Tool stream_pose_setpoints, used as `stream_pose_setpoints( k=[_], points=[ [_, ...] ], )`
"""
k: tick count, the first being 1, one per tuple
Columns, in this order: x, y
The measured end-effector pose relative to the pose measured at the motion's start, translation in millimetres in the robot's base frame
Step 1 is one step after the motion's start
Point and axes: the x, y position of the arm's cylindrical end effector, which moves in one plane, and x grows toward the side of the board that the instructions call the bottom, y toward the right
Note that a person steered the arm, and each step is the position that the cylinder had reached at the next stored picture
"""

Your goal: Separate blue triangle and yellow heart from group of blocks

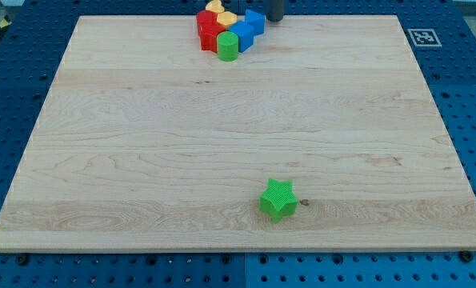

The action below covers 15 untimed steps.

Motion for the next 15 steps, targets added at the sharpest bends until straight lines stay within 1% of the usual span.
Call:
stream_pose_setpoints(
  k=[1, 2, 3, 4, 5, 6, 7, 9, 10, 11, 12, 13, 14, 15],
  points=[
    [0.0, 0.0],
    [13.6, 11.4],
    [53.1, 34.2],
    [86.0, 34.8],
    [108.4, 19.5],
    [114.6, -2.6],
    [126.3, -49.5],
    [135.4, -178.9],
    [104.6, -239.3],
    [33.2, -257.4],
    [-0.8, -246.2],
    [-0.8, -246.2],
    [-0.5, -227.5],
    [0.2, -125.7]
  ],
)
